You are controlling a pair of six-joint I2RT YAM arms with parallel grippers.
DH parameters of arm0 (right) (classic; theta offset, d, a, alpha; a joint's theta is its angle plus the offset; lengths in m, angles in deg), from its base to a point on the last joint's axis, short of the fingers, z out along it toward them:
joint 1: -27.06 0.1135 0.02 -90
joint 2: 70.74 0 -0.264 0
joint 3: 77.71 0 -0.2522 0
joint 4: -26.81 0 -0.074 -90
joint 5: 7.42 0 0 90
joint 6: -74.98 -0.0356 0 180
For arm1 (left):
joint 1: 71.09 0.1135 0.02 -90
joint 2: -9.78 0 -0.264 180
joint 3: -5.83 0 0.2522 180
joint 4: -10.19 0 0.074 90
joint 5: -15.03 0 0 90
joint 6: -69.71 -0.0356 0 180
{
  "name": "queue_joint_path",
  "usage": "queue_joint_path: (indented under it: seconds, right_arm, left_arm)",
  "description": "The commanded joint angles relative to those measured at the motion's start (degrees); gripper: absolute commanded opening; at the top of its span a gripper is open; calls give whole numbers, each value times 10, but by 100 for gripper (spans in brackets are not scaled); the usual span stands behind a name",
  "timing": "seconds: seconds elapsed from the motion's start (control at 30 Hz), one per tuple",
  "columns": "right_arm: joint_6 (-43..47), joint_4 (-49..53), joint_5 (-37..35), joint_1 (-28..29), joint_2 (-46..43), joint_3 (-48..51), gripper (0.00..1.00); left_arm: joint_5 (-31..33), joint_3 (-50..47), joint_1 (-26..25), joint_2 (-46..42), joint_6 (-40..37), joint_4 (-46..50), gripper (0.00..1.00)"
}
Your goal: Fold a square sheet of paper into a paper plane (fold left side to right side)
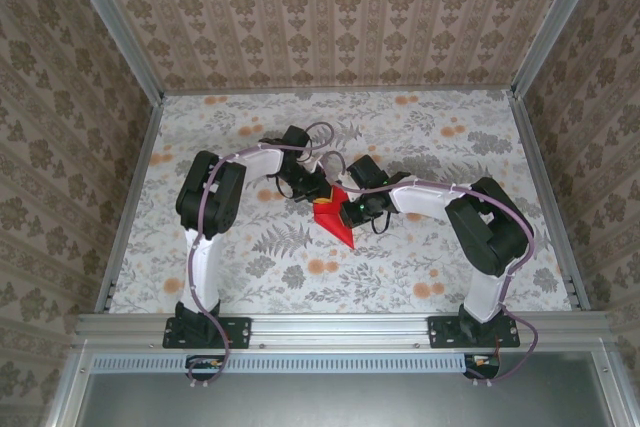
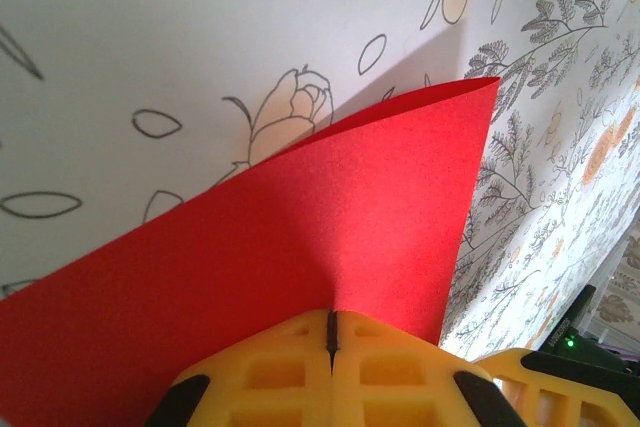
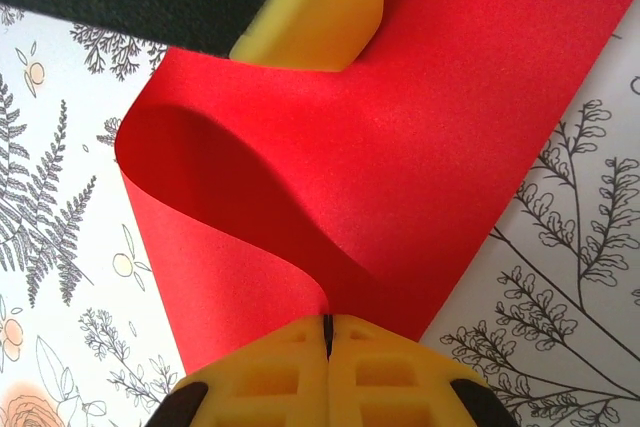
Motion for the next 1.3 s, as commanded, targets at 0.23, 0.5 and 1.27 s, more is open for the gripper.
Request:
queue_joint_path:
  seconds: [0.23,0.5,1.27]
  right_arm:
    - [-6,23,-8,-3,24,-18,0]
    - [0,35,-17,-2,34,-20,0]
    - [18,59,-16,8,42,-22,0]
  left_arm:
    - [24,-2,-8,21,-4,14,4]
    - [23,-1,-9,17,-4,14,5]
    - [-4,-47,24,-126,-16,11,17]
